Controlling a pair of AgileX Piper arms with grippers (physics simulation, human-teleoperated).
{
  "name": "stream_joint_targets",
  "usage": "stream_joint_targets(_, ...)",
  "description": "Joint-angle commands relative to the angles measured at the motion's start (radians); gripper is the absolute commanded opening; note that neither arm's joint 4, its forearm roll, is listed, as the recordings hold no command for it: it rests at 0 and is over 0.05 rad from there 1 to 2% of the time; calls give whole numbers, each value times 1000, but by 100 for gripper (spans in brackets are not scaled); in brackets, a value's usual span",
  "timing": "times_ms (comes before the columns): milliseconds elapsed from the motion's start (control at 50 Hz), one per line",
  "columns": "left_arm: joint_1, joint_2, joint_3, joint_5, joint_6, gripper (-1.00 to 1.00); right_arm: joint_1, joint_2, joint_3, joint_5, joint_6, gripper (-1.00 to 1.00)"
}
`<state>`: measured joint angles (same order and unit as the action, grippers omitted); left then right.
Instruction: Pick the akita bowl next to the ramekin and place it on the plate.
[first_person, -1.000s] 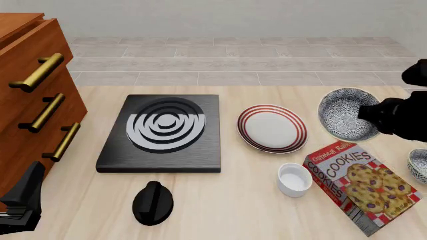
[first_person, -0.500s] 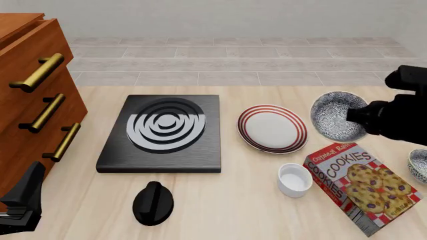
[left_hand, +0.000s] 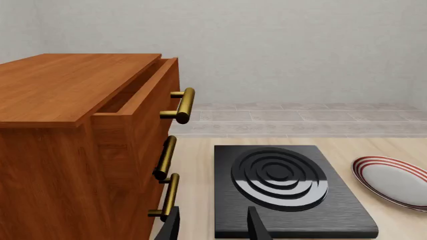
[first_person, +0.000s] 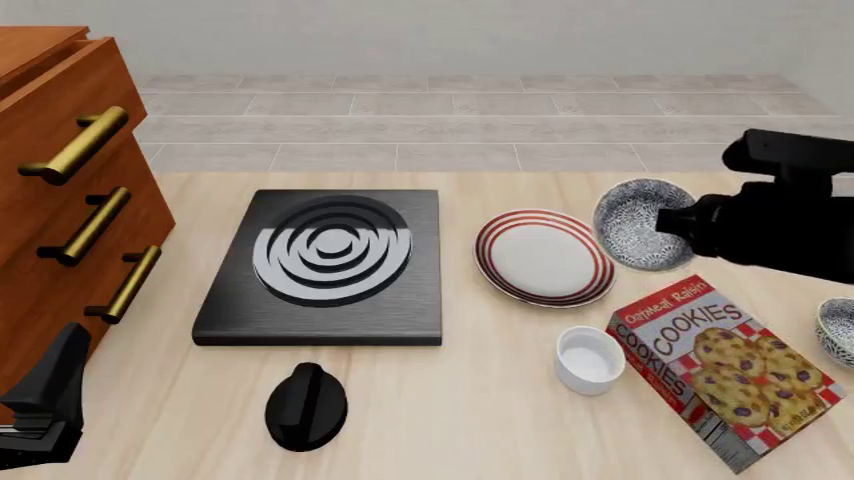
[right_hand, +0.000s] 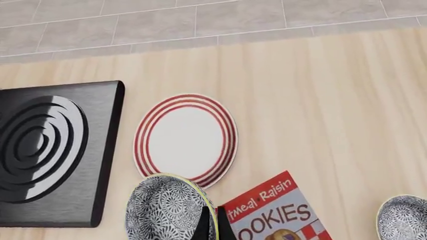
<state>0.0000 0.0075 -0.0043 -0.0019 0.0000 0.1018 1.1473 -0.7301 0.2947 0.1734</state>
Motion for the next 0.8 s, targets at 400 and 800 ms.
stream_joint_targets(400, 0, 0, 0, 0, 0, 100, 35, 96, -38, -64, 24, -100)
stream_joint_targets(800, 0, 0, 0, 0, 0, 100, 49, 165, -53, -104, 29, -100)
